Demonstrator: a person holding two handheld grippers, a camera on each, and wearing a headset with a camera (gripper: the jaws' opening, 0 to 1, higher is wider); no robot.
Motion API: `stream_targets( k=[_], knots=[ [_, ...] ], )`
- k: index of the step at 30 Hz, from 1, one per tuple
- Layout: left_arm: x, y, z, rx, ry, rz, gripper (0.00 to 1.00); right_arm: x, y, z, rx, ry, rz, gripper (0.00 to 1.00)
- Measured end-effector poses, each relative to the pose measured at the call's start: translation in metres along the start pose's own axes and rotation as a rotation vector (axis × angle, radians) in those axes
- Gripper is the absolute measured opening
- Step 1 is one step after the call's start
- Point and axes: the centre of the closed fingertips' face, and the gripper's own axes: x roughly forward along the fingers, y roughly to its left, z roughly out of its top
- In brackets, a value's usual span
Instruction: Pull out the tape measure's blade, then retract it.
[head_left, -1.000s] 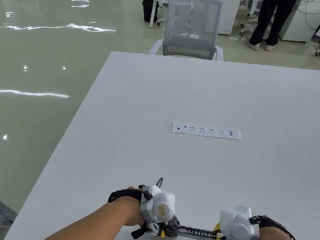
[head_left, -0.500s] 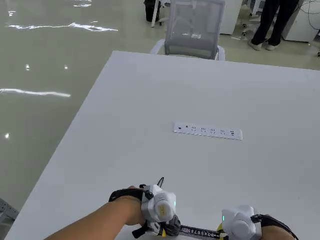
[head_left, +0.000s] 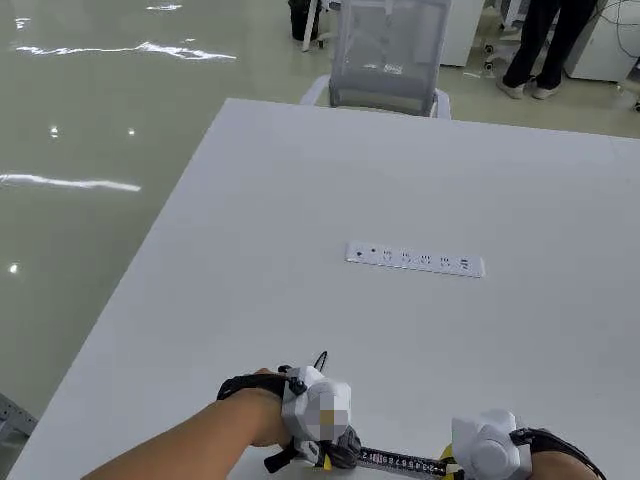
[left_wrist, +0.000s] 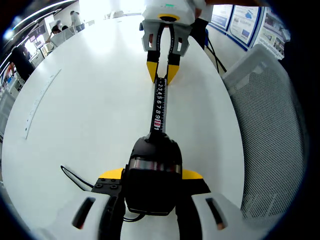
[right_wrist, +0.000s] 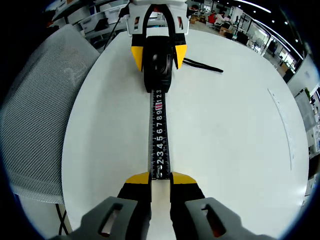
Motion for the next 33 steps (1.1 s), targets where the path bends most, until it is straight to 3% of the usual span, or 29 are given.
stream_targets(
  k=[33],
  knots=[
    [-0.001, -0.001, 0.000, -0.003, -0.009, 0.000, 0.35, -0.007, 0.000, -0.016, 0.010, 0.007, 0.002, 0.12]
  ],
)
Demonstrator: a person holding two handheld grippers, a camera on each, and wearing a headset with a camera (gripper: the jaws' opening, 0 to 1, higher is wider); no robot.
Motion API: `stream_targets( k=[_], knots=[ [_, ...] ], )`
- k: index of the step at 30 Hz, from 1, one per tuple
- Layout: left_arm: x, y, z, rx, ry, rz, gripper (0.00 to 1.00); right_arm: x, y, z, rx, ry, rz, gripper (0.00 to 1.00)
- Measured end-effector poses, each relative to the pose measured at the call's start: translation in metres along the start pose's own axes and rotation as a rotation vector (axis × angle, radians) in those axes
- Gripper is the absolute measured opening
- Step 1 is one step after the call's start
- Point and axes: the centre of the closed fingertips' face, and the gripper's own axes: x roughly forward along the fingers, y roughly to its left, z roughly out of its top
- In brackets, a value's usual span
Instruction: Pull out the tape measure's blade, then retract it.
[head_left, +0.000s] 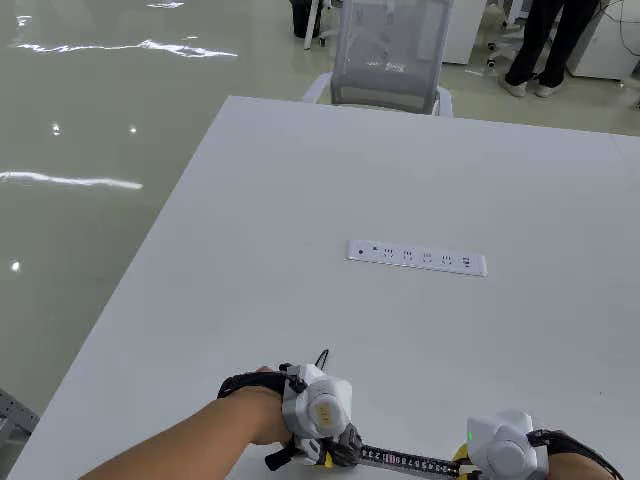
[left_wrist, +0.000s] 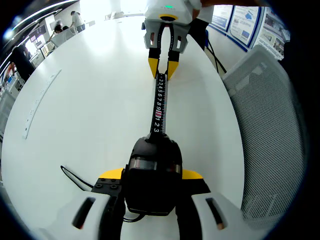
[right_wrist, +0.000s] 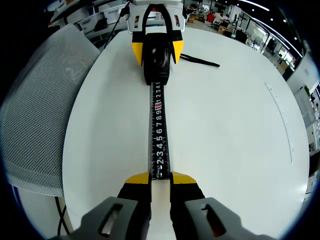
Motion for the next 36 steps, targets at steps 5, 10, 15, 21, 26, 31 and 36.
stream_targets(
  k=[5, 10, 15, 21, 26, 31, 36],
  knots=[
    [0.000, 0.000, 0.000, -0.001, -0.001, 0.000, 0.35, -0.001, 0.000, -0.002, -0.001, 0.001, -0.001, 0.12],
    [0.000, 0.000, 0.000, -0.002, -0.002, 0.001, 0.35, -0.002, 0.000, -0.005, -0.001, 0.003, -0.001, 0.12],
    [0.000, 0.000, 0.000, -0.003, -0.004, 0.000, 0.35, -0.004, 0.001, -0.006, 0.003, 0.007, 0.000, 0.12],
    [0.001, 0.000, 0.001, -0.005, -0.006, 0.002, 0.35, -0.005, 0.001, -0.010, 0.006, 0.010, 0.000, 0.12],
    [0.001, 0.000, 0.000, -0.003, -0.002, 0.000, 0.35, -0.006, 0.000, -0.013, 0.006, 0.014, -0.001, 0.12],
    [0.001, 0.001, 0.000, -0.004, -0.002, 0.001, 0.35, -0.007, 0.000, -0.016, 0.011, 0.016, -0.002, 0.12],
    [0.001, 0.001, 0.000, -0.004, -0.002, 0.002, 0.35, -0.008, 0.000, -0.018, 0.013, 0.018, -0.004, 0.12]
  ],
)
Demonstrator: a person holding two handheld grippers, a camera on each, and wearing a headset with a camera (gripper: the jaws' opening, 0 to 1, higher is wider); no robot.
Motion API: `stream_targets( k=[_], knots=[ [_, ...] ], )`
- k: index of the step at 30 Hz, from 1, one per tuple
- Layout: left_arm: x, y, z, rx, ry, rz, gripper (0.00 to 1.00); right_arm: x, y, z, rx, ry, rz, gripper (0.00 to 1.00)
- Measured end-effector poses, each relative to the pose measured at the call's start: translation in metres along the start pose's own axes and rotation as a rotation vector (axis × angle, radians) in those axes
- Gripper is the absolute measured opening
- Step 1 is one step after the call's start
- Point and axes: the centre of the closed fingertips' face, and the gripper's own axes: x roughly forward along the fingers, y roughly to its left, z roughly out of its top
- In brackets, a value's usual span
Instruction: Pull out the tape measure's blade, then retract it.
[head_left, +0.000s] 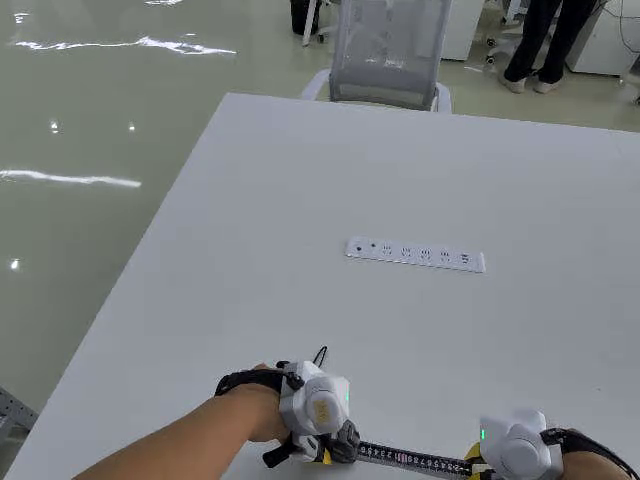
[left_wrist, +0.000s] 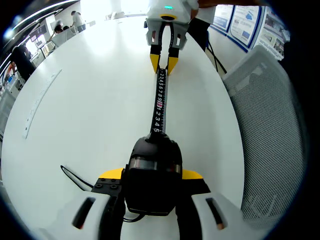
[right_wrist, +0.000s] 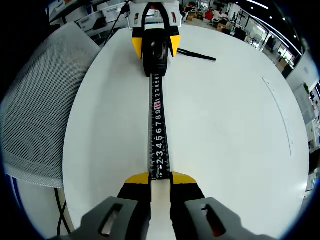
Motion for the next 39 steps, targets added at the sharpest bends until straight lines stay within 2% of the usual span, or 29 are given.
stream_targets(
  k=[39],
  knots=[
    [0.000, 0.000, 0.001, -0.008, -0.012, -0.001, 0.35, -0.010, -0.001, -0.024, 0.016, 0.024, -0.006, 0.12]
  ],
)
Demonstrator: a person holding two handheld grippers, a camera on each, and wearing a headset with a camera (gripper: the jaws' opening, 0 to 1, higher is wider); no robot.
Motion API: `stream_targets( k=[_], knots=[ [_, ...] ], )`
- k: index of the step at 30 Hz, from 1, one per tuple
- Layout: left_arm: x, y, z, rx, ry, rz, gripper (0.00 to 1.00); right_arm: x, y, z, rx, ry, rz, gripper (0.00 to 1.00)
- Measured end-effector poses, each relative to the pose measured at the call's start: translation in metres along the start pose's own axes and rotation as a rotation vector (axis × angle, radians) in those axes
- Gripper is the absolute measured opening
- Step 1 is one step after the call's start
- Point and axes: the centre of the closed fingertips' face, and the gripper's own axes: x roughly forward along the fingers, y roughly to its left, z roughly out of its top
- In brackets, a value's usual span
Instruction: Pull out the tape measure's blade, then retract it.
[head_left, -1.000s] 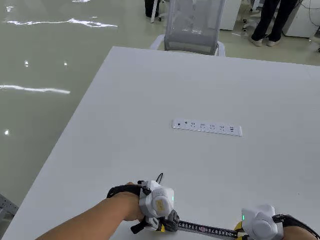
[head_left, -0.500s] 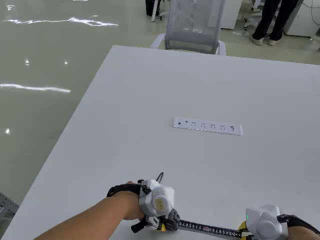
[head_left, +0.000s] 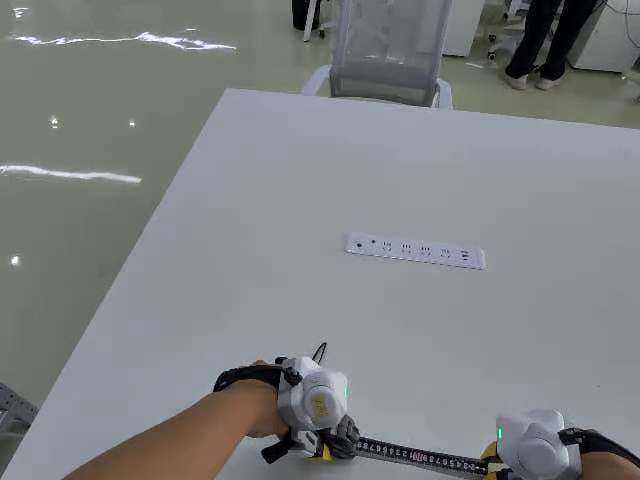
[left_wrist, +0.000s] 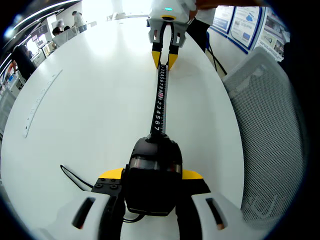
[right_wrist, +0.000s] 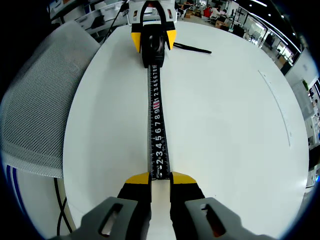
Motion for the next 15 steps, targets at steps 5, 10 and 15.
stream_targets(
  k=[5, 10, 15],
  knots=[
    [-0.0001, -0.0001, 0.0000, 0.000, 0.000, 0.000, 0.35, -0.0014, 0.0002, -0.0022, 0.001, 0.001, -0.003, 0.12],
    [-0.0001, -0.0002, -0.0001, 0.000, 0.000, -0.001, 0.35, -0.0024, -0.0003, -0.0039, 0.005, 0.004, -0.004, 0.12],
    [-0.0004, -0.0001, -0.0004, 0.000, -0.001, -0.002, 0.35, -0.0029, -0.0007, -0.0054, 0.006, 0.007, -0.005, 0.12]
  ],
)
